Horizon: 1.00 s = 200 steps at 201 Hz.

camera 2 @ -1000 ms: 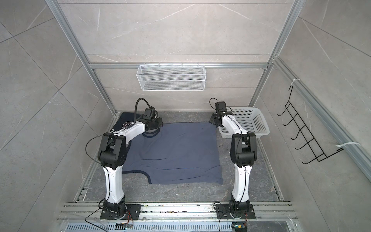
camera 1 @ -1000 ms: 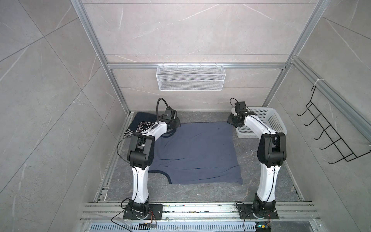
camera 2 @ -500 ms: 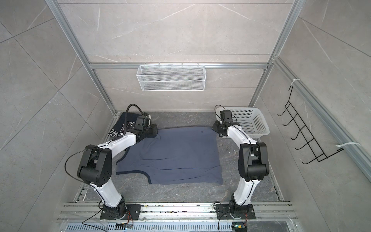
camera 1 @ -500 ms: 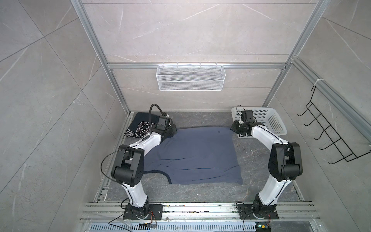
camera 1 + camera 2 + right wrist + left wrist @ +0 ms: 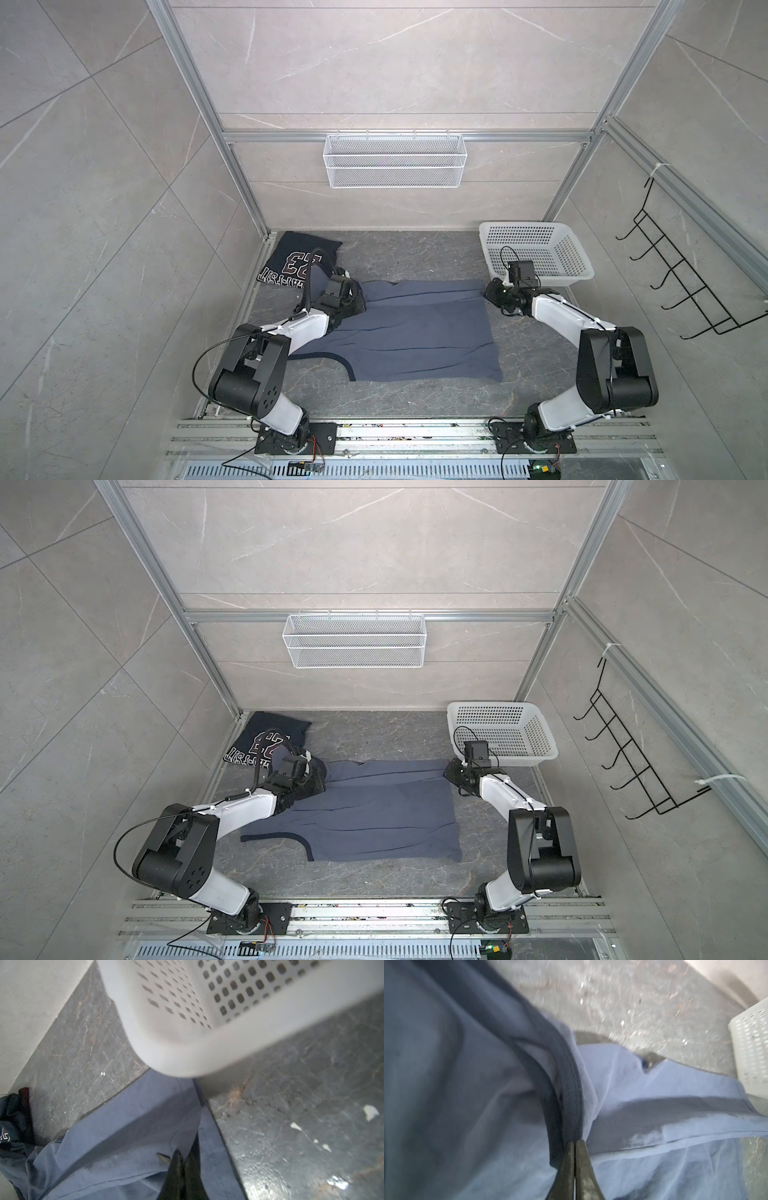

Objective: Fold and stack the tank tops

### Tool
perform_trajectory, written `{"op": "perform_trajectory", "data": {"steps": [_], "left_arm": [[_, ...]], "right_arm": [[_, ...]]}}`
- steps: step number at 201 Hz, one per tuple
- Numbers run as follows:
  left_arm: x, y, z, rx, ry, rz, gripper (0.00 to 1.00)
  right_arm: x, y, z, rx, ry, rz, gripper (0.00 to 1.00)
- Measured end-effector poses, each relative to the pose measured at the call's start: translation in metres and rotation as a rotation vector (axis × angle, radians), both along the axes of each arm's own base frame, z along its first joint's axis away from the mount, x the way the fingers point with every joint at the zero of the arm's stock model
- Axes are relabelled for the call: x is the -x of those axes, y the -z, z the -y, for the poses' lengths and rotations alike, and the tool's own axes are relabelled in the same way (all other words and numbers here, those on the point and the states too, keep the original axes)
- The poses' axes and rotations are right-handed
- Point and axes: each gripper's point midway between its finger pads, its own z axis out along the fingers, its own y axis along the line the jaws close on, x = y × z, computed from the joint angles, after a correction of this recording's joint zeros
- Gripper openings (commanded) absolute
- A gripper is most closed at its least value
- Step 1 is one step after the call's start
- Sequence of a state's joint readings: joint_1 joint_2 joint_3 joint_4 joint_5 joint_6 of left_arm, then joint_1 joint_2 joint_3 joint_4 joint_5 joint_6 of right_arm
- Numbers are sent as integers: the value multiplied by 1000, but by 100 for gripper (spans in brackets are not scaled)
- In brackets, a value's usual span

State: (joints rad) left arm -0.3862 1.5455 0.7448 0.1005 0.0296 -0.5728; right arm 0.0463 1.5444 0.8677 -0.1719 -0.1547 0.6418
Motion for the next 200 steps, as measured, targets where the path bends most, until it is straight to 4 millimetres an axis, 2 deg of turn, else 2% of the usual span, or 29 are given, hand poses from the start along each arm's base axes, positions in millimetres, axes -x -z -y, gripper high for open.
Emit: {"op": "perform_trajectory", "data": {"steps": [34,49,56,69,78,87,103,113,128,152,168,183,200], "left_arm": [[20,8,3,18,1,-16,0],[28,13,2,22,-4,-28,0],[31,16,1,22,-7,-38,4],[33,18,0,23,-13,-48,19],[34,19,-1,22,-23,-53,22],[35,20,-5,13,-41,-61,26],[40,16,-14,-20,-74,-69,39],[41,8,-20,-37,-96,-64,42],[35,-17,-23,-54,-110,-30,44],[10,-64,-2,-34,-68,57,44],[-3,-78,21,-21,-19,81,45],[-13,-70,43,-21,23,56,44],[-14,-39,62,-40,65,-17,44]], "right_arm": [[24,28,3,-13,24,-73,11],[31,35,4,-18,35,-95,17],[32,37,5,-21,43,-101,23],[32,36,6,-27,52,-102,42],[32,36,7,-24,52,-100,54],[32,36,8,-22,51,-101,61],[33,32,9,-17,58,-107,64],[33,25,10,-10,57,-100,64],[28,7,10,-4,48,-68,63],[8,-27,-4,16,-12,0,63],[-5,-41,-28,13,-79,32,62],[-13,-38,-52,5,-138,21,62],[-14,-19,-74,-4,-192,-31,62]]}}
